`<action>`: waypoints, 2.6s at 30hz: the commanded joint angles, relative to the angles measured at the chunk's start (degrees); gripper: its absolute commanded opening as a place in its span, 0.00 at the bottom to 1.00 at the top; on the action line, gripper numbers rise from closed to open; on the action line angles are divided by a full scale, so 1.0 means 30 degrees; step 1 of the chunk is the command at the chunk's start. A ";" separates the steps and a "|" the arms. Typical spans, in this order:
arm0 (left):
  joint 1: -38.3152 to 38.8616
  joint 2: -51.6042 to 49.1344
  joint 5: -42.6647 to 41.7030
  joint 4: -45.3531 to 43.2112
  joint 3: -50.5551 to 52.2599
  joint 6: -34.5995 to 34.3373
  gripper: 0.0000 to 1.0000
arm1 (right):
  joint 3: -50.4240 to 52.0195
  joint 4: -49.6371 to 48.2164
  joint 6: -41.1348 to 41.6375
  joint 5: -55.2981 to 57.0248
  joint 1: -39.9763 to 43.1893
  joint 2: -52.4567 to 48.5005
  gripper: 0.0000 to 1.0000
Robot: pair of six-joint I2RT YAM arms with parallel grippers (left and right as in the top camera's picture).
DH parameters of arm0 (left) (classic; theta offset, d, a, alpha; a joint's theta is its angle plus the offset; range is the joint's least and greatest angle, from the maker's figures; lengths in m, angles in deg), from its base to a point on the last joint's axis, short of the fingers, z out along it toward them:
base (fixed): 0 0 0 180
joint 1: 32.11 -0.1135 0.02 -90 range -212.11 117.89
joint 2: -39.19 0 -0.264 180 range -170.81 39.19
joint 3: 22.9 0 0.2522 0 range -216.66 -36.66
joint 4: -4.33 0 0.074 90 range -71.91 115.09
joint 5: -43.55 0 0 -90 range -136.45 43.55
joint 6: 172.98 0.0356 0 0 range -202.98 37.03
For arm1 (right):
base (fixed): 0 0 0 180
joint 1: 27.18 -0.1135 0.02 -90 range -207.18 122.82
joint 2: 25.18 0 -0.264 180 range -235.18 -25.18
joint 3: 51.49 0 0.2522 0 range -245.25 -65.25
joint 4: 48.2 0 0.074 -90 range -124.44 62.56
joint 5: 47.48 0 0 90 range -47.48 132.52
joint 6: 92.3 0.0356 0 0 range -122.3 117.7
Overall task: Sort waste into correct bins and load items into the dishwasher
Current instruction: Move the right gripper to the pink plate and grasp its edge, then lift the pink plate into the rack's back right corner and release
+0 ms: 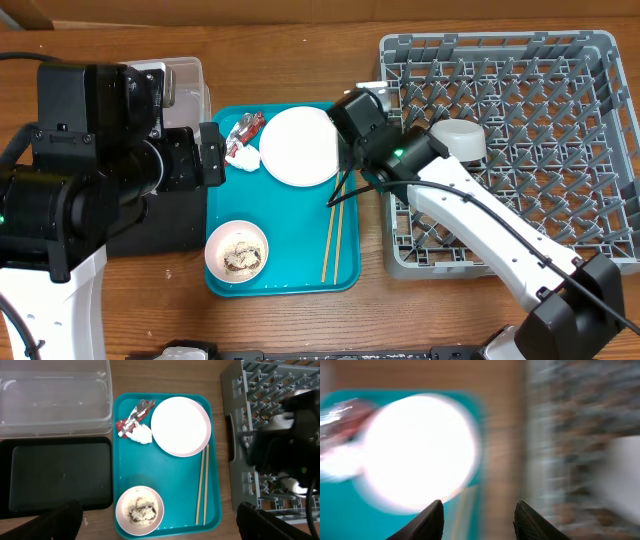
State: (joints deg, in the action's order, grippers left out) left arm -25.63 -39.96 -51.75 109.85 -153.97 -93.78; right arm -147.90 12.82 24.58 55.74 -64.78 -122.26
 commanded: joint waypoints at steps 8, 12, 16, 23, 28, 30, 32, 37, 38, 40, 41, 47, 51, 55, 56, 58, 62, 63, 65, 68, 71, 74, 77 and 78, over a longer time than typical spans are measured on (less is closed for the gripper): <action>0.0029 -0.0080 0.0131 -0.0029 -0.0146 -0.0335 1.00 | -0.0182 -0.1537 0.5632 -0.7730 0.0233 -0.4430 0.50; -0.0022 -0.0080 0.0131 -0.0029 -0.0146 -0.0335 1.00 | -0.0182 -0.1603 0.8539 -0.8007 0.0233 -0.5850 0.51; -0.0036 -0.0080 0.0138 -0.0029 -0.0146 -0.0335 1.00 | -0.0182 -0.2492 0.9289 -0.7788 0.0313 -0.6513 0.53; -0.0022 -0.0080 0.0131 -0.0029 -0.0146 -0.0335 1.00 | -0.0175 -0.3614 1.0404 -0.7526 0.0342 -0.6688 0.52; 0.0058 -0.0080 0.0160 -0.0036 -0.0146 -0.0328 1.00 | -0.0007 -0.3614 1.2152 -0.7249 0.0342 -0.7402 0.53; 0.0117 -0.0080 0.0131 -0.0036 -0.0146 -0.0328 1.00 | -0.0007 -0.3694 1.2138 -0.7257 0.0342 -0.7745 0.53; 0.0124 -0.0080 0.0146 -0.0036 -0.0146 -0.0328 1.00 | -0.0007 -0.3745 1.2138 -0.7213 0.0342 -0.7796 0.52; 0.0124 -0.0080 0.0131 -0.0029 -0.0146 -0.0328 1.00 | -0.0007 -0.4073 1.2123 -0.7118 0.0342 -0.7796 0.38; 0.0117 -0.0080 0.0146 -0.0036 -0.0146 -0.0328 1.00 | -0.0007 -0.4007 1.2123 -0.6929 0.0342 -0.7796 0.38; 0.0095 -0.0080 0.0146 -0.0036 -0.0146 -0.0328 1.00 | 0.0000 -0.3956 1.2123 -0.6776 0.0342 -0.7796 0.38; 0.0095 -0.0080 0.0146 -0.0029 -0.0146 -0.0328 1.00 | 0.0007 -0.3956 1.2131 -0.6776 0.0342 -0.7803 0.34; 0.0095 -0.0080 0.0138 -0.0036 -0.0146 -0.0335 1.00 | 0.0029 -0.3592 1.2116 -0.6776 0.0342 -0.7796 0.04; 0.0095 -0.0080 0.0138 -0.0029 -0.0146 -0.0328 1.00 | 0.0022 -0.3162 1.1475 -0.6761 0.0342 -0.7788 0.04; 0.0095 -0.0080 0.0138 -0.0029 -0.0146 -0.0335 1.00 | -0.0029 -0.2732 1.1468 -0.6630 0.0459 -0.7533 0.04; 0.0095 -0.0080 0.0138 -0.0036 -0.0146 -0.0328 1.00 | -0.0117 -0.2535 1.1446 -0.6535 0.0546 -0.7388 0.04; 0.0095 -0.0080 0.0138 -0.0029 -0.0146 -0.0328 1.00 | -0.0372 -0.2200 1.0564 -0.6149 0.0729 -0.6900 0.04; 0.0095 -0.0080 0.0138 -0.0029 -0.0146 -0.0328 1.00 | -0.0736 -0.1268 0.9260 -0.4029 0.0991 -0.5085 0.04; 0.0095 -0.0080 0.0138 -0.0029 -0.0146 -0.0328 1.00 | -0.0787 -0.1122 0.8743 -0.3359 0.0991 -0.4437 0.04; 0.0095 -0.0080 0.0138 -0.0029 -0.0146 -0.0328 1.00 | -0.0787 -0.1100 0.7271 -0.2368 0.0991 -0.3126 0.04; 0.0095 -0.0080 0.0138 -0.0029 -0.0146 -0.0328 1.00 | -0.0787 -0.0743 0.6054 -0.0947 0.1122 -0.0933 0.04; 0.0095 -0.0080 0.0138 -0.0029 -0.0146 -0.0328 1.00 | -0.0787 -0.0168 0.5858 0.0423 0.1596 0.1027 0.04; 0.0095 -0.0080 0.0138 -0.0029 -0.0146 -0.0335 1.00 | -0.0787 0.0459 0.5136 0.2120 0.2470 0.2681 0.04; 0.0095 -0.0080 0.0138 -0.0029 -0.0146 -0.0328 1.00 | -0.0787 0.1268 0.3847 0.4510 0.3745 0.3767 0.04; 0.0095 -0.0080 0.0138 -0.0029 -0.0146 -0.0335 1.00 | -0.0787 0.1953 0.3643 0.6324 0.4532 0.4044 0.04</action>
State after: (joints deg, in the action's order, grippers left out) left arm -25.46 -39.96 -51.75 109.83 -153.97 -93.78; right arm -149.32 16.19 39.94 61.16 -55.38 -111.99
